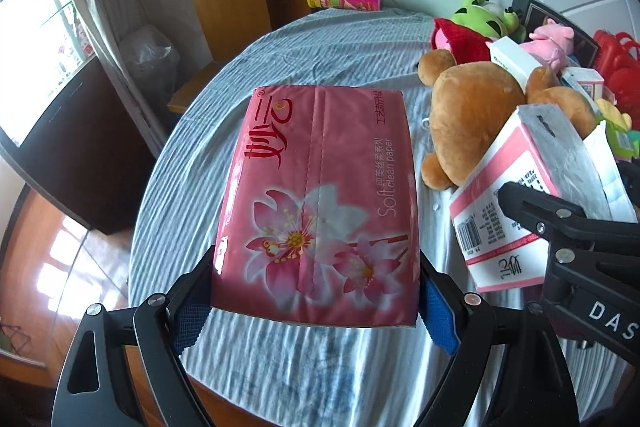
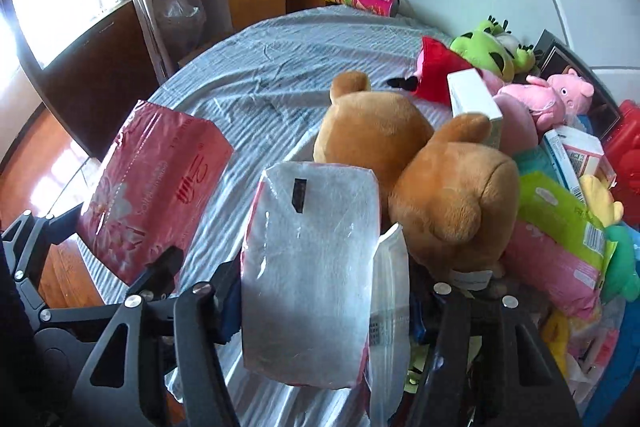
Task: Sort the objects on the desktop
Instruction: 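Grasp a clear-wrapped tissue pack with the right tool while the left holds its pack, then carry both tissue packs over the blue crate with both tools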
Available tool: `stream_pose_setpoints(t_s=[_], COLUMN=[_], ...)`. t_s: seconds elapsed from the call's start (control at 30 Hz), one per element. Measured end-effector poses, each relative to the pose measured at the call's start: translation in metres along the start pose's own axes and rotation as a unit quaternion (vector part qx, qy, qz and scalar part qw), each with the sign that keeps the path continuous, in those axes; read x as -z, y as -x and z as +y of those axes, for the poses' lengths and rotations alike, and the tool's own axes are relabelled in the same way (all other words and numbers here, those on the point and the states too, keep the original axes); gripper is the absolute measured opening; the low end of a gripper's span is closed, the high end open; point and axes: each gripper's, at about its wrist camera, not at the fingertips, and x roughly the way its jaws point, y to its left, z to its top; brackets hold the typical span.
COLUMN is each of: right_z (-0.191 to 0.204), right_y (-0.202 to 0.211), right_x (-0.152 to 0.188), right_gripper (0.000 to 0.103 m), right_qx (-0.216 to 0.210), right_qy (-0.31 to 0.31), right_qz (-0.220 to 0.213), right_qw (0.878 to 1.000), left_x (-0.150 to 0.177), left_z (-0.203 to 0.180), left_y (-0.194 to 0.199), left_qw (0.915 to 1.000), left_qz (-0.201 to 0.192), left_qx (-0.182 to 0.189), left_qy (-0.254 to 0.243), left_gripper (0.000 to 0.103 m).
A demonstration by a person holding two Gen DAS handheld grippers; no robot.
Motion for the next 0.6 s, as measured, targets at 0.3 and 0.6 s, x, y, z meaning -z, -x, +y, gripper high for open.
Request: stream_pose_setpoints(t_s=[0.3, 0.6], right_z=[-0.006, -0.042], right_y=[0.084, 0.153], right_x=[-0.015, 0.007], right_gripper=[0.060, 0.060], right_qx=[0.039, 0.114], right_qy=[-0.041, -0.095], right_qz=[-0.086, -0.118], right_qw=[0.995, 0.982], left_x=[-0.014, -0.027], left_z=[0.012, -0.041], left_y=[0.060, 0.109], left_qw=[0.9966, 0.9854], left_qz=[-0.074, -0.117], left_qx=[0.031, 0.103], left_qy=[-0.017, -0.068], left_gripper=[0.088, 0.088])
